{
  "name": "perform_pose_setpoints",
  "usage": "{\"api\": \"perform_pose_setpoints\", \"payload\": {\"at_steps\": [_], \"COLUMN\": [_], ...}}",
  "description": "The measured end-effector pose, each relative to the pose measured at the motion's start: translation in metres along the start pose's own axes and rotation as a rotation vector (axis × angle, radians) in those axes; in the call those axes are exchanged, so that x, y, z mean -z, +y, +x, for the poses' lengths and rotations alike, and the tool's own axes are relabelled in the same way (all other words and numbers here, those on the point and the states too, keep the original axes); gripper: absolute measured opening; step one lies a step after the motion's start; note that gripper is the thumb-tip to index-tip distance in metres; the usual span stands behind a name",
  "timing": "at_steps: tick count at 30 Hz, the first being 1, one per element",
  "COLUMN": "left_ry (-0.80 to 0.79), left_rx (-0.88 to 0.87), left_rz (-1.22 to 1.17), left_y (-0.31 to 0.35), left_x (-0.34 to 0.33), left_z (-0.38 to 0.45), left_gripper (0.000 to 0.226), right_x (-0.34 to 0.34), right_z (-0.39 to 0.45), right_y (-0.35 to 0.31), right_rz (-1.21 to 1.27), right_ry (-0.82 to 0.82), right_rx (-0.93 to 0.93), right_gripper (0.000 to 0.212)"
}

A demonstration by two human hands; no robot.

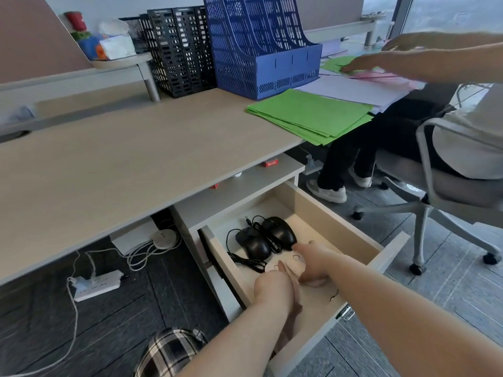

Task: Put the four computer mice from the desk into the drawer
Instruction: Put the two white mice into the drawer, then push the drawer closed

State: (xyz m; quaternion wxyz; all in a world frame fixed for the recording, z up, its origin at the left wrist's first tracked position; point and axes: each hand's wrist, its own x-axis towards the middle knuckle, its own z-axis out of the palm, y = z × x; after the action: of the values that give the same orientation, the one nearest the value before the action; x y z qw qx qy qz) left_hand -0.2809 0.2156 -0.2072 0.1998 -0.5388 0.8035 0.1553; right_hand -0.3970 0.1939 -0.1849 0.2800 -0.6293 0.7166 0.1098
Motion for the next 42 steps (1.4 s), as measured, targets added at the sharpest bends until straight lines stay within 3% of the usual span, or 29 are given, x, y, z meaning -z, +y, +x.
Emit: {"api": "perform_pose_setpoints", "payload": {"at_steps": [12,14,16,17,20,24,28,31,37,39,42], "left_ry": [0.069,0.047,0.049,0.054,0.101,0.176,0.233,0.375,0.611,0.691,0.778], "left_rx": [0.089,0.081,0.081,0.076,0.056,0.064,0.054,0.029,-0.019,-0.056,-0.087], "left_rz": [-0.148,-0.29,-0.345,-0.395,-0.15,0.012,0.041,0.046,0.044,0.064,0.108], "left_y": [-0.008,-0.011,-0.011,-0.014,-0.013,-0.016,-0.033,-0.051,-0.088,-0.098,-0.112], "left_x": [0.002,0.002,0.005,0.01,0.026,0.051,0.073,0.089,0.124,0.135,0.148], "left_z": [0.009,0.012,0.01,0.009,0.005,-0.01,-0.018,-0.029,-0.038,-0.036,-0.029], "left_gripper": [0.115,0.1,0.063,0.055,0.068,0.029,0.026,0.024,0.021,0.019,0.025], "right_x": [0.001,0.005,0.01,0.013,0.023,0.034,0.033,0.033,0.043,0.054,0.057], "right_z": [0.012,0.011,0.007,0.004,-0.012,-0.039,-0.061,-0.064,-0.058,-0.059,-0.044], "right_y": [-0.002,-0.001,0.002,0.004,0.011,0.019,0.026,0.026,0.008,-0.008,-0.014], "right_rz": [0.003,0.005,0.041,0.063,0.081,0.095,0.139,0.434,1.044,1.116,0.996], "right_ry": [0.062,0.099,0.144,0.162,0.222,0.336,0.432,0.439,0.605,0.626,0.618], "right_rx": [0.023,0.008,-0.022,-0.042,-0.107,-0.239,-0.555,-0.743,-0.745,-0.779,-0.761], "right_gripper": [0.069,0.061,0.052,0.047,0.036,0.023,0.043,0.058,0.06,0.064,0.062]}}
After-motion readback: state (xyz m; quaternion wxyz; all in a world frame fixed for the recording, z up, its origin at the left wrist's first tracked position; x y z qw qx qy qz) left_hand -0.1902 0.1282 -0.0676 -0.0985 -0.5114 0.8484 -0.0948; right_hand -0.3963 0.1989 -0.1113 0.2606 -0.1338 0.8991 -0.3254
